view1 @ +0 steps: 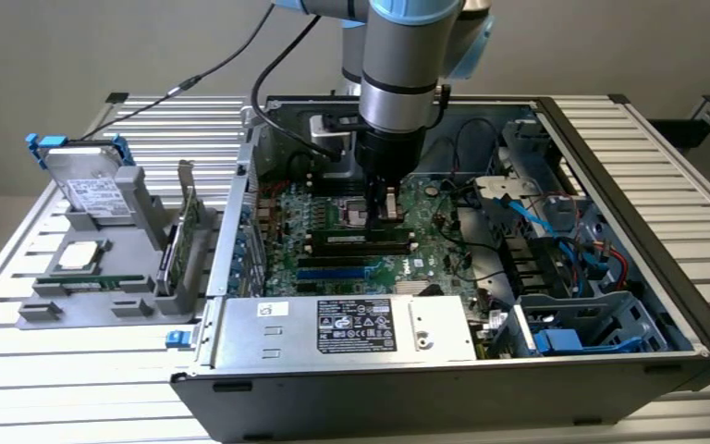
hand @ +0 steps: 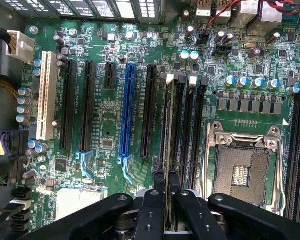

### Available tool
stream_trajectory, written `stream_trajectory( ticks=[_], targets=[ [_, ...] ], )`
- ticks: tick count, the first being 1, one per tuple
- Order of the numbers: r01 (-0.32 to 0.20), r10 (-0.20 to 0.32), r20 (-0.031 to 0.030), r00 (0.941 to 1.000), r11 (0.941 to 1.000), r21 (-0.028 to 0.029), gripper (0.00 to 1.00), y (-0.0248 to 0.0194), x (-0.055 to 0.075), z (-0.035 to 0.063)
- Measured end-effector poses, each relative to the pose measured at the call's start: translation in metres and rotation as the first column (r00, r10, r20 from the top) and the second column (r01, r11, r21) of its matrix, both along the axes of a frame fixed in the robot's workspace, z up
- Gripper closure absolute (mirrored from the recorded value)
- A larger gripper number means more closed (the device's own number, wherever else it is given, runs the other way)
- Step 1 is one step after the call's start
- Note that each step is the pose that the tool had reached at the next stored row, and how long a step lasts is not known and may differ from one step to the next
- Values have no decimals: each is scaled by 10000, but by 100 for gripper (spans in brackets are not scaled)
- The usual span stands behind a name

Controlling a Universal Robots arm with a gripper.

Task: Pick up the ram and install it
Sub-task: 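Insert the ram into the slot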

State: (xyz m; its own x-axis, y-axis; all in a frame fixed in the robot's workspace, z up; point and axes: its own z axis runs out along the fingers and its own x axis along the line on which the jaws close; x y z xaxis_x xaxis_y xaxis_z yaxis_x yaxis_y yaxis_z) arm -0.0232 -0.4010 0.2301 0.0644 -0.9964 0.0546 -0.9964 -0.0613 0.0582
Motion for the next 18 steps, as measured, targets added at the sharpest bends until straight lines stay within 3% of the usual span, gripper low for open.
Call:
stream_trajectory(
  ticks=[5, 11, 18],
  targets=[
    [52, -52, 0, 10000, 10000, -19, 87, 0, 7, -5],
    [111, -111, 0, 9999, 9999, -107, 87, 0, 7, -19],
    [149, -149, 0, 9999, 9998, -140, 87, 0, 7, -35]
  ],
)
